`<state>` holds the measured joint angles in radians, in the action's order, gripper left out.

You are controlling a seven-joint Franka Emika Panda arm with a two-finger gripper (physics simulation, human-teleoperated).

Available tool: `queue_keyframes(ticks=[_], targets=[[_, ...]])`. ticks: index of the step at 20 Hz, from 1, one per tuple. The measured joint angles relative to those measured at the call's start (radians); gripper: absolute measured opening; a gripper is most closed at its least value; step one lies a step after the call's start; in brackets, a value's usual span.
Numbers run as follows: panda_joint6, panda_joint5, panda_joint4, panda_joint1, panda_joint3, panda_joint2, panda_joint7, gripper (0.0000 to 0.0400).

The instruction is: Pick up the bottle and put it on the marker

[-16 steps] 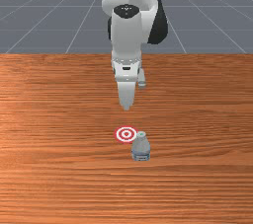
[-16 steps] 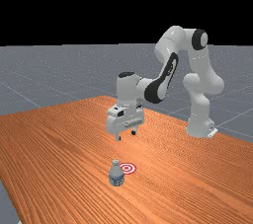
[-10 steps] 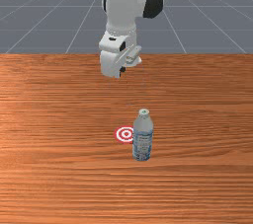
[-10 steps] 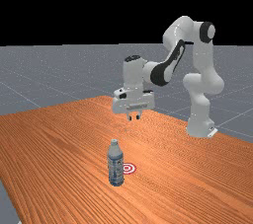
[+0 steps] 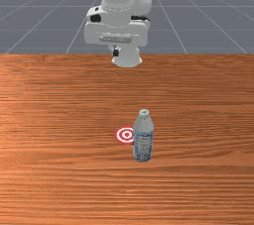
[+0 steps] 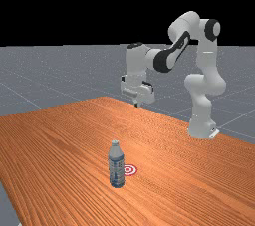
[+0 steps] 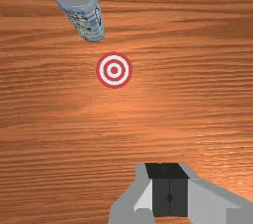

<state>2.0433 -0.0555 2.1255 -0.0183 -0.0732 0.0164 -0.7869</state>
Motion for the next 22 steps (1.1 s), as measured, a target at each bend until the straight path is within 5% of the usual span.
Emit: queue_keyframes(ticks=[10,17,18,19,22], targets=[[0.191,0.001,-0.019,-0.022,0.024,-0.003,-0.013,0.0],[0.222,0.002,-0.024,-0.036,0.038,-0.001,-0.015,0.0],[0.234,0.002,-0.043,-0.041,0.046,0.015,-0.021,0.0157],[0.246,-0.002,-0.07,-0.05,0.057,0.045,-0.03,0.0252],[0.292,-0.015,-0.18,-0.083,0.079,0.149,-0.055,0.0367]])
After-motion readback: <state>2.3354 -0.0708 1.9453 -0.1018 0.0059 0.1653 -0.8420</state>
